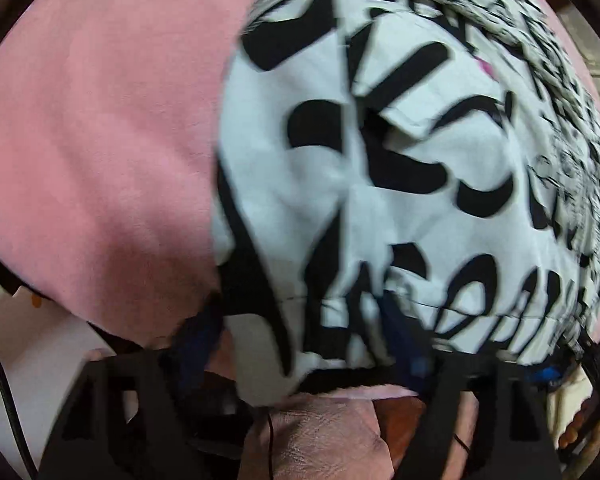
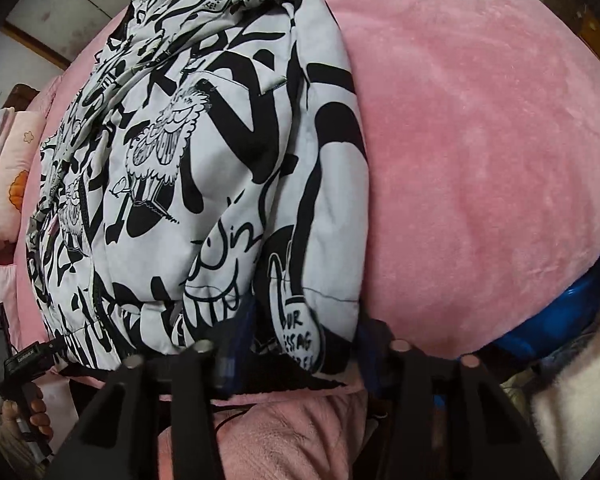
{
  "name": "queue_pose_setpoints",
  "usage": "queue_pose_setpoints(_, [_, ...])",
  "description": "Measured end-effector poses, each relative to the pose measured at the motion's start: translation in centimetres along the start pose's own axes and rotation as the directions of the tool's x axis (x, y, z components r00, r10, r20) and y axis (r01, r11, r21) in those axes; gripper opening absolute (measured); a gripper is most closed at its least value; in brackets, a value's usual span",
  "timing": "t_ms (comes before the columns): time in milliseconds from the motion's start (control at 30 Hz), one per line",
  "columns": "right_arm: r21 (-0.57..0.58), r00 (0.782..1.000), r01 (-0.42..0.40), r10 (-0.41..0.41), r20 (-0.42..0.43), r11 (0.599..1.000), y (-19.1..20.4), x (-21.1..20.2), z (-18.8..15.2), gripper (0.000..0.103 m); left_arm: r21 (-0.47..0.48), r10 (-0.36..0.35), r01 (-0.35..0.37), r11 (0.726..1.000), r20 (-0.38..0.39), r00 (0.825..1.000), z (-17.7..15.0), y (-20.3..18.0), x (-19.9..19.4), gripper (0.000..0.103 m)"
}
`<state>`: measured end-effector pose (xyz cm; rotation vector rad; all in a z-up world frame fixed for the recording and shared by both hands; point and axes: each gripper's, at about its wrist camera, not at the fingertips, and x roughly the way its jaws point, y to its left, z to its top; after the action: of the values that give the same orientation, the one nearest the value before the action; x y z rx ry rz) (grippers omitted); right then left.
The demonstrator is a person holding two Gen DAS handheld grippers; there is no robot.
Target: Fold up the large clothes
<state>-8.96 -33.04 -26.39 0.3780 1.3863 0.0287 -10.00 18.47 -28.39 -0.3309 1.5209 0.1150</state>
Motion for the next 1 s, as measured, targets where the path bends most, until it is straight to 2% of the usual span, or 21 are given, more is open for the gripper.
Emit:
queue_pose_setpoints(33, [-0.003,1.0,0.002,-0.002,-0.006,1.0,0.0,0.0,0.2,0.028,0.016,0.004,-0.004,1.0,-0.001,1.0,0.2,-0.5,-0.1,0.05])
queue_pose_setpoints(67, [-0.004,1.0,0.003,-0.003,-0.012,1.0,0.1,-0.1,0.2,0.024,0.049,0.004,-0.004,0.999,-0.003,1.0,0.2,-1.3,-0.3,0.035])
queue_pose_setpoints(200, [-0.033,1.0,0.017,-0.018,-0.016,0.999,1.1,-1.5,0.4,0.015,0.116,0.073,-0.07,0.991,-0.024,0.997,0.7,-3.2,-1.3,0.021])
queue_pose_setpoints(367, [-0.061,1.0,-0.009,0.01,0.01,0.998,2.1,-5.7,0.8,0.013,0.052,0.014,-0.01,0.999,-0.077,0.997,2.1,-2.1,-4.7,0.018])
queue_pose_setpoints(567, [-0.144,0.997,-0.04,0.048,0.054,0.989,5.1,-11.6,2.7,0.013,-0.023,-0.047,0.045,0.999,-0.073,0.996,4.0,0.1,-9.6,0.017])
queue_pose_setpoints(633, [-0.167,0.996,-0.046,0.058,0.071,0.985,6.1,-13.1,3.6,0.013,-0.05,-0.082,0.08,0.996,-0.046,0.996,4.7,0.1,-11.6,0.017])
queue_pose_setpoints(733, [-0.184,0.991,-0.063,0.083,0.102,0.981,7.2,-15.3,5.6,0.012,-0.07,-0.141,0.144,0.987,0.035,0.989,5.9,0.6,-15.5,0.014])
queue_pose_setpoints(900, [-0.208,0.978,-0.105,0.138,0.154,0.973,8.8,-18.0,10.8,0.012,-0.137,-0.236,0.26,0.956,0.17,0.957,9.6,0.9,-21.0,0.011])
queue_pose_setpoints(1000, [-0.227,0.971,-0.128,0.168,0.169,0.965,10.3,-18.9,14.9,0.012,-0.158,-0.243,0.28,0.947,0.219,0.945,12.8,-0.6,-22.8,0.009])
